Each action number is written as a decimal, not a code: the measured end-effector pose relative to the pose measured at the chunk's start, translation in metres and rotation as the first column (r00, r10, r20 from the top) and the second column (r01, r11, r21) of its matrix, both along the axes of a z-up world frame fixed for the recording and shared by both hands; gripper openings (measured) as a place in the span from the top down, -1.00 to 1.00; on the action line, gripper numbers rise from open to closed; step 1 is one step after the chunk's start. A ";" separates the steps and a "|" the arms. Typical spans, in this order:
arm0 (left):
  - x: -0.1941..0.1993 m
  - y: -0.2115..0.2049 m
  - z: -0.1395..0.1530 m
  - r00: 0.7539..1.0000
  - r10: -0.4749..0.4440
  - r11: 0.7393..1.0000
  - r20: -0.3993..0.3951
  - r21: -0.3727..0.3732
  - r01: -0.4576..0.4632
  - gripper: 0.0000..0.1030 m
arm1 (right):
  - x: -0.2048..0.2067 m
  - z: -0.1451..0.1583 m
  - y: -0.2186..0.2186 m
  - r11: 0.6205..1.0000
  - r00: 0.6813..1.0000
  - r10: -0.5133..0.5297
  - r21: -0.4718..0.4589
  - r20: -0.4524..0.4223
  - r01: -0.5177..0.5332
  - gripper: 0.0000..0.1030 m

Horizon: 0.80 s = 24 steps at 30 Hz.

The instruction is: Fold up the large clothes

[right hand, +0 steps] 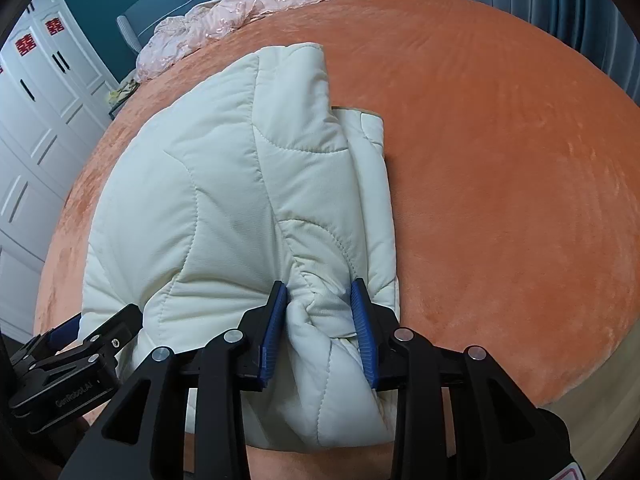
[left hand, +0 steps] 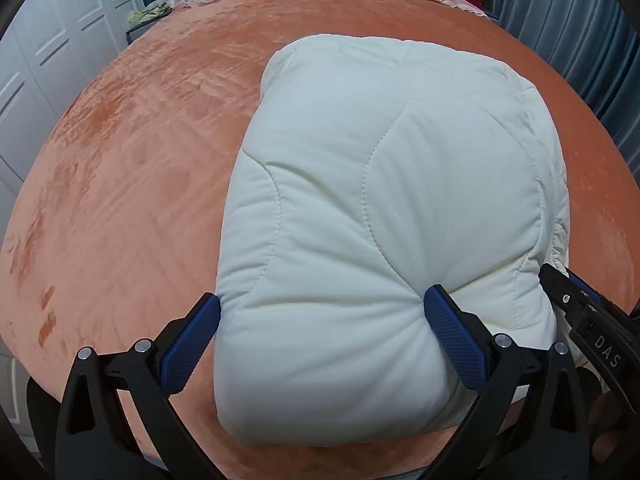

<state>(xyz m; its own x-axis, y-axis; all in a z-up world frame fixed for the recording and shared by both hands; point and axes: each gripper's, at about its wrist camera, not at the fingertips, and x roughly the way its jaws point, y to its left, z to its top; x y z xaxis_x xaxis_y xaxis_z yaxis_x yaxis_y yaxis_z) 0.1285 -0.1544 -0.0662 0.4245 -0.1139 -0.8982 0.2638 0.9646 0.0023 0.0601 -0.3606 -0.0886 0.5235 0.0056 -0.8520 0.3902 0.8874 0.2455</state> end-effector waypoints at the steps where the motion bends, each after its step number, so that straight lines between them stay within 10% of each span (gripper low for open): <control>1: 0.000 0.000 -0.001 1.000 0.001 1.000 0.004 0.001 -0.001 -0.91 | 0.000 -0.001 0.000 1.000 1.000 0.000 -0.001 0.003 0.000 0.42; 16: 0.024 0.056 0.005 0.982 0.114 0.960 -0.151 -0.237 -0.147 -0.91 | -0.020 0.005 -0.028 0.988 0.995 -0.090 0.132 0.049 0.083 -0.38; 24: 0.039 0.055 -0.017 0.965 0.095 0.922 -0.243 -0.344 -0.177 -0.91 | -0.020 -0.038 -0.048 0.893 0.988 -0.150 0.432 0.026 0.124 -0.66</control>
<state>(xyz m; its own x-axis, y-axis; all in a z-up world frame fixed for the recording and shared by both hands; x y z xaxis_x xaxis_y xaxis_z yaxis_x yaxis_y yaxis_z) 0.1678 -0.0991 -0.0828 0.2585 -0.4020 -0.8784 0.0841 0.9152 -0.3941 0.0397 -0.4081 -0.1267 0.5934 0.2876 -0.7518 0.4739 0.6302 0.6151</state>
